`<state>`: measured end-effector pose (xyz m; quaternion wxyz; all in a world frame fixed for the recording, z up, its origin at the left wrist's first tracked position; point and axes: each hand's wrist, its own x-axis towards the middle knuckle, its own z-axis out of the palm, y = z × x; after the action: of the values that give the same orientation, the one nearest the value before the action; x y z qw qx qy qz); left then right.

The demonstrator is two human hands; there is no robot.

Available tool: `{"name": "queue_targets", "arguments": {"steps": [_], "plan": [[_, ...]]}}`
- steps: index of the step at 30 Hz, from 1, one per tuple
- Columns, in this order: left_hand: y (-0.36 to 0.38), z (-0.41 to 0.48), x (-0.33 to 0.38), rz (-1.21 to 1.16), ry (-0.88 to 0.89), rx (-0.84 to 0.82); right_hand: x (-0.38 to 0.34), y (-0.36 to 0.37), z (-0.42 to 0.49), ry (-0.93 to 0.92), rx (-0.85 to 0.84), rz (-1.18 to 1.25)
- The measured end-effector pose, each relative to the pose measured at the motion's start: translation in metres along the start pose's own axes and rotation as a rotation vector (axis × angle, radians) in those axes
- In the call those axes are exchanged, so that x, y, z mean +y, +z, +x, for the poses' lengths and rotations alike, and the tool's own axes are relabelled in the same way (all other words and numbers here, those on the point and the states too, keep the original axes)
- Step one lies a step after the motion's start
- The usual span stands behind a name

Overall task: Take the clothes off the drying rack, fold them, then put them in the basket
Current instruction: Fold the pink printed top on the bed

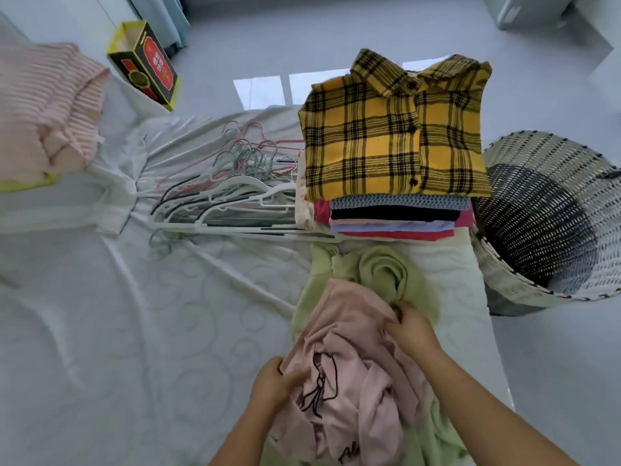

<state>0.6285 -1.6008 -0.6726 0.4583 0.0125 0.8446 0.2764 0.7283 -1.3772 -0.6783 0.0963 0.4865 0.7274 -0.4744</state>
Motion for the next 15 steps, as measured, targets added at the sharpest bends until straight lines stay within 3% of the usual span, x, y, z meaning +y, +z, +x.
{"name": "queue_targets", "arguments": {"steps": [4,9,15], "plan": [[-0.021,-0.034,-0.013,-0.088,0.083,-0.131,-0.025,-0.029,-0.037,-0.101,0.011,0.091],[-0.064,-0.084,-0.009,-0.258,0.234,0.065,-0.055,-0.068,-0.083,-0.133,0.084,0.399],[-0.114,-0.162,0.008,-0.336,0.410,0.133,-0.111,-0.092,-0.163,-0.207,-0.149,0.430]]}}
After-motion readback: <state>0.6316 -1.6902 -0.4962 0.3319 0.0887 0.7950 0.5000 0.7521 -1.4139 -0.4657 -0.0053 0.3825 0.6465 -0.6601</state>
